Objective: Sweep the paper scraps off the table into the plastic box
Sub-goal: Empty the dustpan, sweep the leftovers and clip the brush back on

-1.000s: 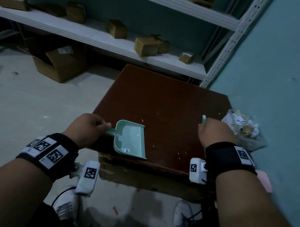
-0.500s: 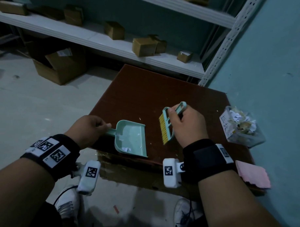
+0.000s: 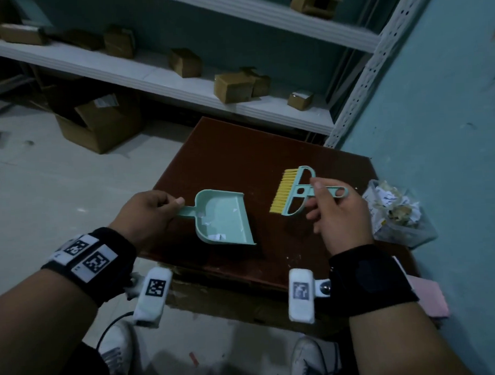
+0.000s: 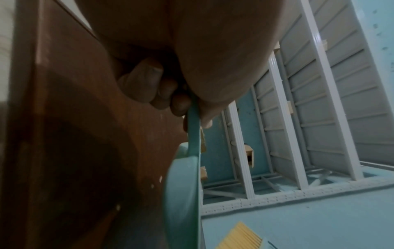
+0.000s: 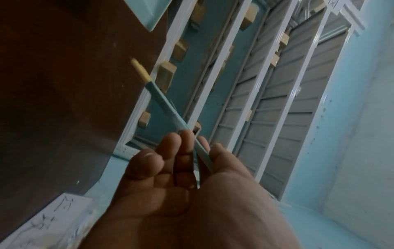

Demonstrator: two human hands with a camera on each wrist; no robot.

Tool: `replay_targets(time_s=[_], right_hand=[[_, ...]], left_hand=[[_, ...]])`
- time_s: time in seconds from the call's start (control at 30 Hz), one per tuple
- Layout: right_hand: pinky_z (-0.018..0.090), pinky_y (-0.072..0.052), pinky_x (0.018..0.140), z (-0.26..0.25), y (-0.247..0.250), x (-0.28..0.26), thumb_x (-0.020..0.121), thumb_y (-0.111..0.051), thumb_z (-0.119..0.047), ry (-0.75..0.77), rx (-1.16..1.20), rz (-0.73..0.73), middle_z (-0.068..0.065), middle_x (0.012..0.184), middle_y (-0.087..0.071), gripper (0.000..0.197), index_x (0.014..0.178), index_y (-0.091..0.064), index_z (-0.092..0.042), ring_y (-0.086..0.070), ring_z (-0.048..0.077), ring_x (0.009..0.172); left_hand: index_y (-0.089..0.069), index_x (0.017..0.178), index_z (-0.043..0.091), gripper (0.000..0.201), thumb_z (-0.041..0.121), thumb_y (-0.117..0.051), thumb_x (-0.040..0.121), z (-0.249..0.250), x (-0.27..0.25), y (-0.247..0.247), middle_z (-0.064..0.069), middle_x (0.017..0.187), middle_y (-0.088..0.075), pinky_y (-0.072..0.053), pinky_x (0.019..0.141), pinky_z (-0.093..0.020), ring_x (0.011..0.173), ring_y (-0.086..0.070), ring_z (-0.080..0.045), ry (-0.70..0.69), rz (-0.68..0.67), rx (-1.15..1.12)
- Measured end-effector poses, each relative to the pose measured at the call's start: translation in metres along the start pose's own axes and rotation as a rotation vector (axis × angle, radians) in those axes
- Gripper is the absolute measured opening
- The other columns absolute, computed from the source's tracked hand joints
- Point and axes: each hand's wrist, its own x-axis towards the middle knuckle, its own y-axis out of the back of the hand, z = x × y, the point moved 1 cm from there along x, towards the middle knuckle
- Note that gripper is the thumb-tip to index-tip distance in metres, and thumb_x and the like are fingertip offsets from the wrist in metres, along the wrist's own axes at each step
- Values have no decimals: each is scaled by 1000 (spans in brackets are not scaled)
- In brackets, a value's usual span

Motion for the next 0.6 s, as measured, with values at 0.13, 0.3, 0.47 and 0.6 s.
replay_targets(time_s=[0.13,0.3,0.47,0.6], right_hand=[[27,-46,43,0,51,21,101,-63,-27,74,68,244,2,69,-71,11,92,-66,-23,-62,17,55],[21,-40,40,8,134,55,92,-59,-33,7,309,571,9,69,-70,11,88,-65,-24,-58,21,48],[20,-43,38,36,187,70,96,-51,-31,-66,368,685,11,84,-77,27,107,-69,-14,-66,20,59],[31,-56,47,41,203,81,104,-50,-28,-72,295,720,5,90,-78,28,123,-68,-19,-73,19,71]], left_hand=[[-72,73,15,34,39,-69,97,34,3,-37,4,47,-50,-39,52,-31,48,-44,-20,-46,-67,-69],[-71,79,11,33,37,-66,99,118,5,-102,-2,55,-56,-41,45,-30,45,-49,-15,-200,-166,22],[-73,82,14,32,40,-66,99,215,21,-173,-3,62,-59,-42,45,-27,46,-50,-13,-352,-203,166],[-76,87,6,38,40,-64,100,268,32,-226,-15,74,-69,-46,56,-30,59,-56,-22,-476,-195,372]])
